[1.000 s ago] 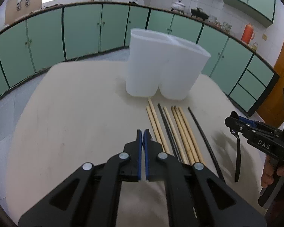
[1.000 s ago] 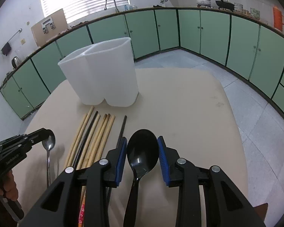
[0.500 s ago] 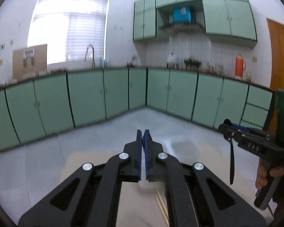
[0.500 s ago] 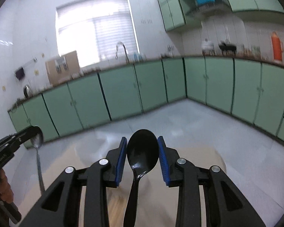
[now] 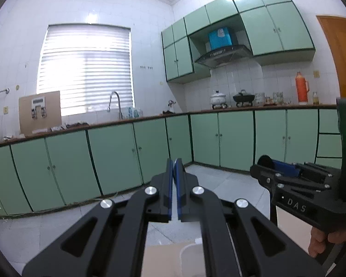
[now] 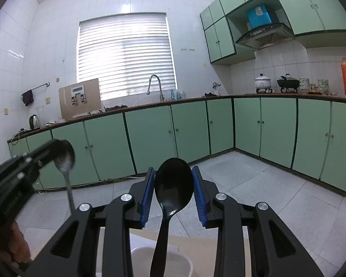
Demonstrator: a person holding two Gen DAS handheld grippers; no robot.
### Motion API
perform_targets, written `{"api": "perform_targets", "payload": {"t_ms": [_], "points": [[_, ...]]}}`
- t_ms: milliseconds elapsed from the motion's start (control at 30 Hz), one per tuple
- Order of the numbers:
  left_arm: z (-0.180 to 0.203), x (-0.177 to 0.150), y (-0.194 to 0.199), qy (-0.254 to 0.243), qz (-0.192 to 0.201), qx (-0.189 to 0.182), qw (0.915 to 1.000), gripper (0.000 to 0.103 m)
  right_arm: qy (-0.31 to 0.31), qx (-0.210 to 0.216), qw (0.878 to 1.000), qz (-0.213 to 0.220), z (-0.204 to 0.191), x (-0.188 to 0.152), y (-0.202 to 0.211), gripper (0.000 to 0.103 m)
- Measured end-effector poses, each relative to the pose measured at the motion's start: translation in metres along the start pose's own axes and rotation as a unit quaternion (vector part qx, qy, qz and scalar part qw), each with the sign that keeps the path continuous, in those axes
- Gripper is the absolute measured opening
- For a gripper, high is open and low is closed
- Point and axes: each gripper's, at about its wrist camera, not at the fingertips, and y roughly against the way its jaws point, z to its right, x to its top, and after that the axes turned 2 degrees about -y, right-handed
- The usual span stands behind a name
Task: Organize utensils
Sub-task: 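Lift both spoons and drop them into the white holder with both tools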
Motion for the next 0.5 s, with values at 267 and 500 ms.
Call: {"api": "perform_targets", "payload": {"t_ms": [267, 500], "points": [[-0.004, -0.036, -0.012, 0.015, -0.046, -0.02, 0.9986, 0.009, 0.016, 0.013, 0.999, -0.031, -0.003, -0.03, 0.005, 0.033], [-0.017, -0.044, 0.011, 0.041, -0.074, -0.011, 0.9964, 0.04, 0.012, 0.01, 0.999, -0.046, -0.005, -0.038, 0.03, 0.043]]}}
